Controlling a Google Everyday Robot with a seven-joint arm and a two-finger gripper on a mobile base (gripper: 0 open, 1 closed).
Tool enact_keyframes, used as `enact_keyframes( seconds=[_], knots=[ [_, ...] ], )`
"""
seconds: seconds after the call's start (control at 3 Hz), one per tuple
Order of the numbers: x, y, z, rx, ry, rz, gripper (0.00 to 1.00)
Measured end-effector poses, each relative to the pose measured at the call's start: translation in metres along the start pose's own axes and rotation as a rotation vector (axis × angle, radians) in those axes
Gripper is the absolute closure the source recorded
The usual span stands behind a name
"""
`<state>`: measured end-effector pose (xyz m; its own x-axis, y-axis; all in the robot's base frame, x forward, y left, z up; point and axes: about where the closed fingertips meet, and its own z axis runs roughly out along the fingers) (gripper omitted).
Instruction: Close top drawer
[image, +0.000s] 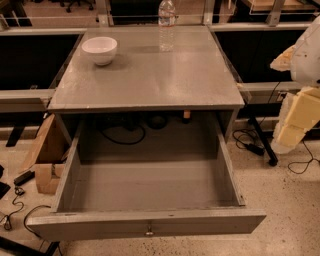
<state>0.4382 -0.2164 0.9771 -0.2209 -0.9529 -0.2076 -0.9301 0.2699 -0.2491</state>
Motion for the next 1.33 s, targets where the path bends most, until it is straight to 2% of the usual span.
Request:
enact_keyframes(
  seconds=[0.33,0.67,1.0,1.33],
  knots=[
    [0.000,0.000,0.000,0.000,0.000,0.000,0.00],
    [0.002,0.009,0.018,0.005,-0.030,0.005,0.00],
    [0.010,0.039,0.041,0.036,-0.072,0.035,0.19],
    [0.021,0.078,0.063,0.087,-0.104,0.084,0.42]
  ],
)
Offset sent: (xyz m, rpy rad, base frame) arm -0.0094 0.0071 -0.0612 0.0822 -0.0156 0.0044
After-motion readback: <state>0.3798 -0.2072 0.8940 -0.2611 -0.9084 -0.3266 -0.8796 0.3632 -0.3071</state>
